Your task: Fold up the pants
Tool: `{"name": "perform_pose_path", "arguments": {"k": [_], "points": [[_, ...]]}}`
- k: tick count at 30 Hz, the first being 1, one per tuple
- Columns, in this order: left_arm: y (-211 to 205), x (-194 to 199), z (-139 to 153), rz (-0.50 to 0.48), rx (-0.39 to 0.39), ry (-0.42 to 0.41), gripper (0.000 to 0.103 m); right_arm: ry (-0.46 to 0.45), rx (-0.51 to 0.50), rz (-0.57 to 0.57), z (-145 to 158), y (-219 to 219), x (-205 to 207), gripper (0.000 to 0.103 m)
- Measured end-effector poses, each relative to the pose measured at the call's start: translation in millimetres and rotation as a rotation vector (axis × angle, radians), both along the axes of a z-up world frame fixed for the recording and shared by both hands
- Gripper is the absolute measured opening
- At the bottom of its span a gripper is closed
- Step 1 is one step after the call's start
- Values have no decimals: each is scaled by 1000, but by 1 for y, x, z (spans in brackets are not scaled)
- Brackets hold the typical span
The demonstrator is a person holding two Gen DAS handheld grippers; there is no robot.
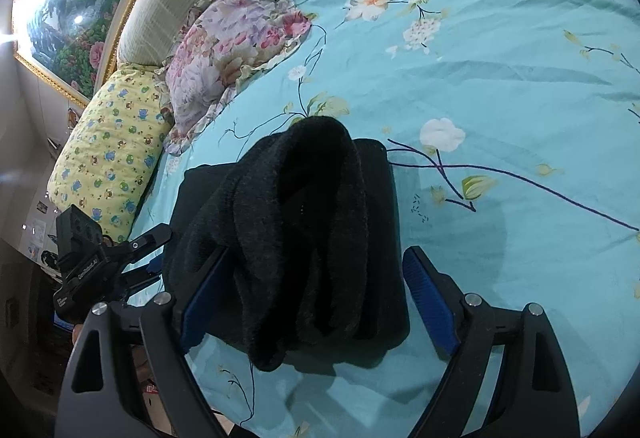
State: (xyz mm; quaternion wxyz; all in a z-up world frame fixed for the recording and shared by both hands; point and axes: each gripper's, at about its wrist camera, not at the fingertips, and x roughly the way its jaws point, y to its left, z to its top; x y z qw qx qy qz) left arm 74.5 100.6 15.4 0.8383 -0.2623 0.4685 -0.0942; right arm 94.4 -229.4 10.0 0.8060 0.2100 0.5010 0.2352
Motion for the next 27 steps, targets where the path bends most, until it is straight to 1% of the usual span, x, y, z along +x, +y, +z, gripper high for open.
{"name": "perform_pose_path", "arguments": {"k": [6, 7, 9, 12, 16, 17, 19, 21, 23, 25, 27], "points": [[0, 11, -17, -5, -25, 39, 80, 11, 17, 18, -8, 3, 2, 87], [0, 13, -21, -2, -27, 49, 82, 11, 19, 19, -9, 2, 2, 87], [2, 16, -26, 5, -30, 66, 82, 14, 26, 16, -10, 3, 2, 87], [2, 19, -28, 3, -14, 60, 82, 21, 40, 18, -13, 3, 4, 87], [1, 20, -29, 4, -2, 57, 73, 22, 55, 23, -17, 3, 7, 87], [1, 21, -30, 2, -11, 56, 68, 23, 57, 24, -18, 3, 8, 87], [1, 20, -31, -5, -33, 59, 61, 20, 54, 24, -18, 4, 8, 87], [1, 19, -30, -5, -30, 55, 59, 17, 57, 30, -19, 5, 8, 86], [0, 17, -29, -7, -26, 50, 56, 15, 55, 35, -21, 6, 7, 82], [-1, 15, -27, -8, -21, 44, 54, 20, 62, 35, -22, 5, 6, 73], [-3, 14, -25, -10, -10, 41, 52, 23, 65, 37, -22, 4, 5, 68]]}}
